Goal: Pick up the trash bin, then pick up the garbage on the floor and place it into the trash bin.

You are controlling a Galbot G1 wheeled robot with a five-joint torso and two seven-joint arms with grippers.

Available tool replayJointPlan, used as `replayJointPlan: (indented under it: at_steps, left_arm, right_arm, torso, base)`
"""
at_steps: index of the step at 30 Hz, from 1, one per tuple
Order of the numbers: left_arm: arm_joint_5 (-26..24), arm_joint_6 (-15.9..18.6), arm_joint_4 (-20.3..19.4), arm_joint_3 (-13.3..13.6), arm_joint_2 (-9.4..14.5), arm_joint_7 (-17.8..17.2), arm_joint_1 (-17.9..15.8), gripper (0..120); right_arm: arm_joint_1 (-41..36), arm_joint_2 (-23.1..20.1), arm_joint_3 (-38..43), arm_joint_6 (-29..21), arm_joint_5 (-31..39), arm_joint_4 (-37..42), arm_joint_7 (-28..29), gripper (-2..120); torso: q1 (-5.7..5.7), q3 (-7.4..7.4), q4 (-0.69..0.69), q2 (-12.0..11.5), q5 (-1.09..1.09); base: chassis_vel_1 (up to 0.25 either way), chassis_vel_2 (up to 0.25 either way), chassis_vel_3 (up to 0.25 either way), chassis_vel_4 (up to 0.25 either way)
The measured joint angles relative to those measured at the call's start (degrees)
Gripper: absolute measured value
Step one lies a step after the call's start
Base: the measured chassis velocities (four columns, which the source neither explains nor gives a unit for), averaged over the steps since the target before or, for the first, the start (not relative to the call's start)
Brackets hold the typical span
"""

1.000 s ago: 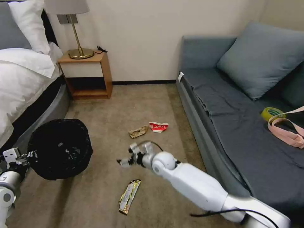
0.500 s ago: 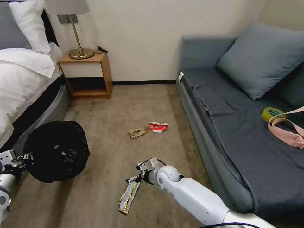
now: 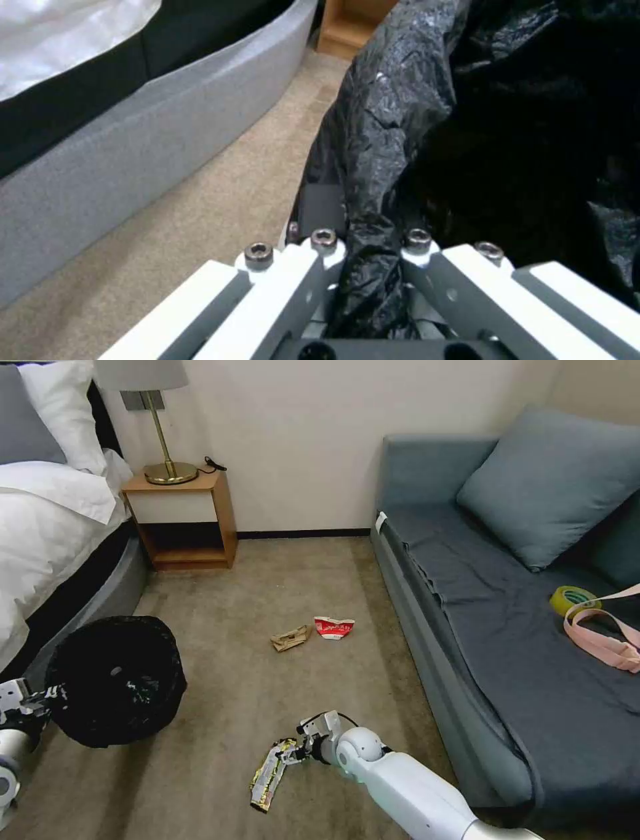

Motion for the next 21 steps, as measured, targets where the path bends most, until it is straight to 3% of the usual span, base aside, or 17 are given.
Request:
replayJointPlan:
  at_steps: [21]
  left_arm:
    - [0.8, -0.3, 1.1, 0.4, -0.5, 0.2, -0.6, 2]
  right_arm:
    - [-0.9, 2.2, -1.9, 0.2, -2.9, -2.1, 1.1, 100]
  torso:
    - [0.00, 0.00, 0.01, 0.0, 0.00]
  base:
    - [0.000, 0.000, 0.000, 0.000]
